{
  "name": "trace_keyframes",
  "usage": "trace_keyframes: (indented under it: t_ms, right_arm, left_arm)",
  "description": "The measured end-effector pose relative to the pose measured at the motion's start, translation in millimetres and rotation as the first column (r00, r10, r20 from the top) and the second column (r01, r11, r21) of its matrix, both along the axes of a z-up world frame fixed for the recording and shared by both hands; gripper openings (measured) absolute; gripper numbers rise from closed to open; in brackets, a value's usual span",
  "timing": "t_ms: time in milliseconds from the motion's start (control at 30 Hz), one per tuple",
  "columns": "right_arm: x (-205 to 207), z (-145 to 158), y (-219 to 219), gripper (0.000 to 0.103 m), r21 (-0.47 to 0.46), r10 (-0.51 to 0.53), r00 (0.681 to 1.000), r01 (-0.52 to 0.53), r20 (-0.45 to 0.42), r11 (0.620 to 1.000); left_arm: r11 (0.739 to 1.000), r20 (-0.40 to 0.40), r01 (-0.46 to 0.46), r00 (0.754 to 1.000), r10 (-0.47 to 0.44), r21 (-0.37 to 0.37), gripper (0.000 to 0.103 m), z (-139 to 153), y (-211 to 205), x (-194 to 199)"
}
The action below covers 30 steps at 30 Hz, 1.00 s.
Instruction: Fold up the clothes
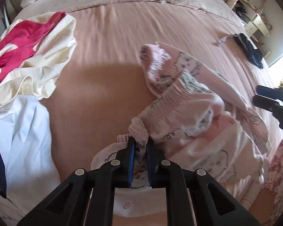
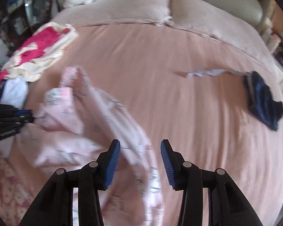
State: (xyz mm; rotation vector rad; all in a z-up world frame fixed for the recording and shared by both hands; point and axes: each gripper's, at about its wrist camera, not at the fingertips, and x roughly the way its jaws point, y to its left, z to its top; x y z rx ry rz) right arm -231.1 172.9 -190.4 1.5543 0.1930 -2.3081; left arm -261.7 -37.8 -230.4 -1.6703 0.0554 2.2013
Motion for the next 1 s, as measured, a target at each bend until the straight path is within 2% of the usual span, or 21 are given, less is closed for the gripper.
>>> trace_keyframes:
  t_ms: [33,67,100,267,333,400,467,633,733,800,833,867,900,933,967,1000]
  right_arm:
    - [-2,2,-13,0.052,-0.064,0.043,0.999,-0.042,0.020,0.997]
    - [-4,3,-26,0.062,-0.116,0.079,0.996,-0.075,0.033,0.990]
    - [-8,3,-38,0.067,-0.131,0.092,0.995,-0.087,0.033,0.988]
    - [-45,5,-78,0.068,-0.129,0.092,0.996,-0.089,0.017,0.988]
    - [-61,4,-91,0.068,-0.119,0.083,0.996,-0.080,0.020,0.990]
    - [-78,-4,-109,0.068,-0.055,0.093,0.996,-0.092,0.016,0.994]
    - [-85,-12,-119,0.068,-0.003,0.106,0.994,-0.106,0.014,0.994]
    - [-101,-30,-130,0.068,0.030,0.125,0.992,-0.126,0.022,0.992]
    - [-113,-51,-145,0.069,0.027,0.134,0.987,-0.136,0.085,0.990]
    - [-113,-63,-156,0.071,0.014,0.171,0.976,-0.174,0.136,0.985]
    - [-111,-67,-162,0.075,0.015,0.192,0.971,-0.196,0.144,0.980]
    - [-108,-69,-167,0.083,0.041,0.214,0.969,-0.221,0.126,0.974]
    - [-106,-71,-173,0.085,0.067,0.236,0.966,-0.244,0.107,0.967]
    - [-104,-72,-178,0.085,0.092,0.256,0.963,-0.263,0.084,0.960]
    - [-104,-71,-178,0.073,0.106,0.259,0.965,-0.263,0.046,0.959]
    - [-106,-68,-175,0.039,0.103,0.242,0.970,-0.242,0.016,0.965]
  left_arm:
    - [0.999,-0.005,0.029,1.000,-0.029,0.017,0.009,8,2,8]
    - [0.998,-0.014,0.058,0.998,-0.058,0.025,0.009,16,3,16]
    - [0.996,-0.022,0.081,0.997,-0.080,0.033,0.009,25,3,24]
    - [0.990,-0.041,0.134,0.990,-0.133,0.038,0.009,56,-12,49]
    - [0.991,-0.021,0.130,0.991,-0.129,0.021,0.009,53,-17,48]
    - [0.995,0.004,0.101,0.995,-0.101,-0.004,0.009,44,-22,42]
    - [0.997,0.032,0.072,0.997,-0.072,0.014,0.009,35,-29,32]
    - [0.996,0.077,0.052,0.995,-0.057,0.072,0.009,19,-37,19]
    - [0.997,0.113,0.028,0.993,-0.035,0.067,0.011,8,-38,13]
    - [0.999,0.122,-0.002,0.993,-0.004,0.046,0.018,1,-41,8]
    - [0.999,0.114,-0.015,0.993,0.012,0.028,0.022,-1,-43,5]
    - [1.000,0.102,-0.024,0.994,0.023,0.016,0.034,-4,-44,3]
    - [1.000,0.095,-0.026,0.995,0.025,0.013,0.042,-7,-43,1]
    - [1.000,0.093,-0.024,0.995,0.022,0.013,0.042,-10,-42,-1]
    - [1.000,0.085,-0.018,0.996,0.017,0.010,0.041,-13,-40,-2]
    - [1.000,0.071,-0.006,0.997,0.006,-0.005,0.017,-14,-35,-2]
